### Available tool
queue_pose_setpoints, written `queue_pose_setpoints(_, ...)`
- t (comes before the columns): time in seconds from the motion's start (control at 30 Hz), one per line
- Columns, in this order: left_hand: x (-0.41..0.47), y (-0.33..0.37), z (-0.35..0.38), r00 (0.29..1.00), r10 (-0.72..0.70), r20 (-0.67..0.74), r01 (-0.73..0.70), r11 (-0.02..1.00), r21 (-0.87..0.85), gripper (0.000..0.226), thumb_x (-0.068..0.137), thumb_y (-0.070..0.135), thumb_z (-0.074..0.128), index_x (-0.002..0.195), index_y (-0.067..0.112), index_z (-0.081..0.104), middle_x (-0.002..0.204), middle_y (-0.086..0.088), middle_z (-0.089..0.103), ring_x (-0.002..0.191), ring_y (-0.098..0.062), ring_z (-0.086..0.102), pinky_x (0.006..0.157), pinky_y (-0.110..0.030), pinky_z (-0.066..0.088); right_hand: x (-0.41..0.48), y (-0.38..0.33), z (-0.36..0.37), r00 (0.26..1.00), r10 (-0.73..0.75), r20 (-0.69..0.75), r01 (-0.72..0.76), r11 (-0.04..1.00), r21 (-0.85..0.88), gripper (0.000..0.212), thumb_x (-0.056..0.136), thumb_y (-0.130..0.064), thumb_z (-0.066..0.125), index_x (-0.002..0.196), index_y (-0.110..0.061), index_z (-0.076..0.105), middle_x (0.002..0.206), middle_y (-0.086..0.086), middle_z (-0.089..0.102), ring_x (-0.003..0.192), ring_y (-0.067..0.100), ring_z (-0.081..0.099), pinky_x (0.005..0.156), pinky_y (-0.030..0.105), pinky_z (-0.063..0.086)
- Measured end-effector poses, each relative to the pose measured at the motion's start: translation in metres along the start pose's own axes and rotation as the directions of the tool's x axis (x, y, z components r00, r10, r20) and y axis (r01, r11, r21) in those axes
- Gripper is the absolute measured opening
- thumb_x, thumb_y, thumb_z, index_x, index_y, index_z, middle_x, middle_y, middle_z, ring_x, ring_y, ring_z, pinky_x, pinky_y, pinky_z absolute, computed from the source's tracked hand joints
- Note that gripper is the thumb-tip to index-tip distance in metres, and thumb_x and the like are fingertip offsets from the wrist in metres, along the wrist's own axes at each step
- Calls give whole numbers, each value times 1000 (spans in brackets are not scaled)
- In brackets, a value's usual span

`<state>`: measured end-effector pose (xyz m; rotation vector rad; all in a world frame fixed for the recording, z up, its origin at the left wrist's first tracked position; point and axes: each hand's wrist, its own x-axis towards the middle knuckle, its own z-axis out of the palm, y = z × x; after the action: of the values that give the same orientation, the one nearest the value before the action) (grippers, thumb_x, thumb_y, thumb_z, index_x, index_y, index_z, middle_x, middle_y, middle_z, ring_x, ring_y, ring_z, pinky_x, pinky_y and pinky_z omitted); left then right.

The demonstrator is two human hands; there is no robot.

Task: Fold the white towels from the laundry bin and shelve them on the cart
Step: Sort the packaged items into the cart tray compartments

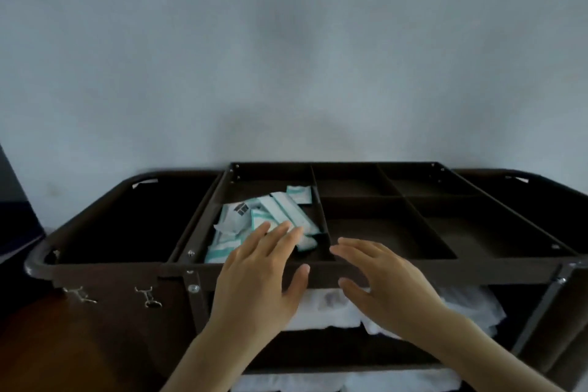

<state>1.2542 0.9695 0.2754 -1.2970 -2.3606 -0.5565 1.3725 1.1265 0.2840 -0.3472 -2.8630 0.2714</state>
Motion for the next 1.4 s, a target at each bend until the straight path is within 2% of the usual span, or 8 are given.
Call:
queue_pose_setpoints(0.1, 1, -7, -10, 999, -43, 6, 43, 999, -17, 51, 82, 48, 41, 122, 24, 59, 122, 7, 62, 117, -18, 59, 82, -35, 56, 12, -3, -7, 998, -37, -52, 38, 999, 15, 49, 95, -41, 44, 141, -44, 28, 147, -28, 23, 136, -6, 21, 103, 14, 29)
queue_pose_setpoints(0.2, 10, -14, -19, 996, -73, 49, 75, 997, -31, 50, 92, 47, 44, 141, 33, 37, 144, 17, 38, 139, -8, 29, 108, -29, 36, 26, -10, -11, 995, -51, -85, 55, 997, 50, 47, 95, -41, 45, 140, -43, 30, 146, -28, 26, 134, -6, 25, 101, 14, 32)
queue_pose_setpoints(0.3, 19, -24, -26, 998, -55, 7, 55, 998, -22, 55, 94, 47, 42, 145, 35, 27, 149, 18, 28, 141, -3, 18, 111, -23, 30, 39, -19, -12, 993, -62, -100, 68, 996, 57, 47, 94, -40, 46, 139, -41, 33, 147, -26, 27, 133, -3, 28, 99, 15, 33)
queue_pose_setpoints(0.57, 38, -47, -24, 997, -10, -79, 4, 997, -78, 53, 90, 46, 46, 139, 27, 43, 143, 11, 43, 136, -13, 35, 105, -29, 35, 75, -34, -10, 986, -44, -159, 56, 996, 69, 45, 92, -39, 52, 136, -36, 42, 141, -17, 41, 123, 7, 45, 95, 22, 41)
queue_pose_setpoints(0.73, 59, -64, -11, 998, 9, -68, -14, 997, -74, 54, 94, 44, 45, 145, 31, 30, 149, 15, 33, 139, -6, 23, 108, -21, 26, 100, -35, -3, 989, -25, -149, 38, 996, 87, 43, 90, -37, 55, 132, -32, 48, 137, -13, 48, 119, 12, 50, 97, 30, 43)
queue_pose_setpoints(1.03, 125, -69, 42, 998, -56, -39, 52, 994, -95, 52, 94, 42, 46, 143, 33, 33, 146, 15, 36, 136, -6, 28, 103, -24, 33, 168, 18, 9, 994, -33, -104, 43, 994, 99, 40, 91, -34, 56, 130, -26, 52, 131, -7, 52, 81, 5, 50, 83, 27, 47)
queue_pose_setpoints(1.2, 157, -80, 66, 990, -141, -4, 140, 987, -74, 49, 93, 41, 48, 140, 33, 38, 142, 15, 42, 131, -9, 37, 96, -27, 37, 202, 50, 30, 998, -55, -14, 57, 990, 128, 39, 90, -32, 56, 129, -24, 53, 126, -3, 56, 85, 9, 50, 87, 30, 48)
queue_pose_setpoints(1.4, 181, -110, 91, 966, -206, 157, 210, 978, -9, 44, 92, 39, 49, 135, 34, 43, 136, 13, 50, 124, -14, 44, 89, -29, 41, 232, 76, 55, 994, -29, 107, 18, 994, 104, 39, 89, -32, 56, 128, -23, 54, 126, -2, 57, 111, 18, 55, 96, 33, 45)
